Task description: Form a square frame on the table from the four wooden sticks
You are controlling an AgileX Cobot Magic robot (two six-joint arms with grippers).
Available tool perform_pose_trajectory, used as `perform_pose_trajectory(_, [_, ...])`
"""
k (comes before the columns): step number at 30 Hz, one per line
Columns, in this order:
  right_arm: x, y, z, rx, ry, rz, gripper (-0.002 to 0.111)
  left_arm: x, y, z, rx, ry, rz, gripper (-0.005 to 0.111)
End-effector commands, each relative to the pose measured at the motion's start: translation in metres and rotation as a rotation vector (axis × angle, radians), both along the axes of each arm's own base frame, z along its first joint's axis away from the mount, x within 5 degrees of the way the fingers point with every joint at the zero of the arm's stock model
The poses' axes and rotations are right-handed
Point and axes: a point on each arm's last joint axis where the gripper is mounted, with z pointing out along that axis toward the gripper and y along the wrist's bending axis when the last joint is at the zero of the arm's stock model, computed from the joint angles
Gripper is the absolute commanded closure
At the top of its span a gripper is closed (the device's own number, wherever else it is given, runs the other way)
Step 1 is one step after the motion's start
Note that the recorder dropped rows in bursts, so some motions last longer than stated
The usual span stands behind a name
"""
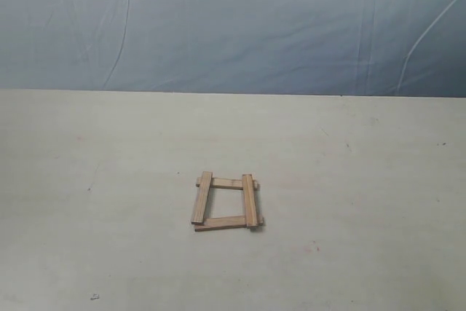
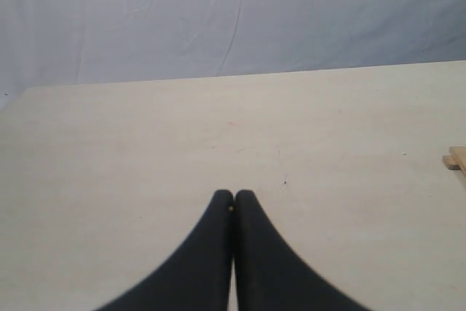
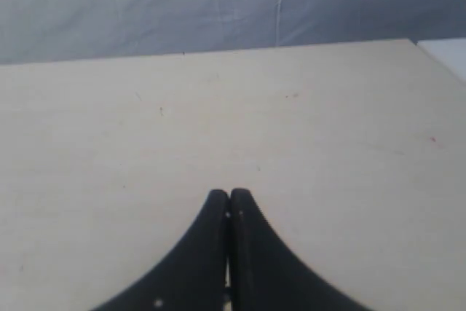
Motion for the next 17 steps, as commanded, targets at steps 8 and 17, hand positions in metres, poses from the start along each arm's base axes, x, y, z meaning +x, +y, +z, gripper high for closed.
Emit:
perform_pose_trajectory(8, [0.0007, -0.0001, 0.0041, -0.002, -0.049, -0.002, 0.109, -0.0002, 0.0002, -0.0002, 0.007, -0.007, 0.001, 0.107])
perform_pose_trajectory(17, [0.0007, -0.0001, 0.0041, -0.002, -0.049, -0.002, 0.109, -0.0002, 0.0002, -0.0002, 0.007, -0.007, 0.001, 0.107])
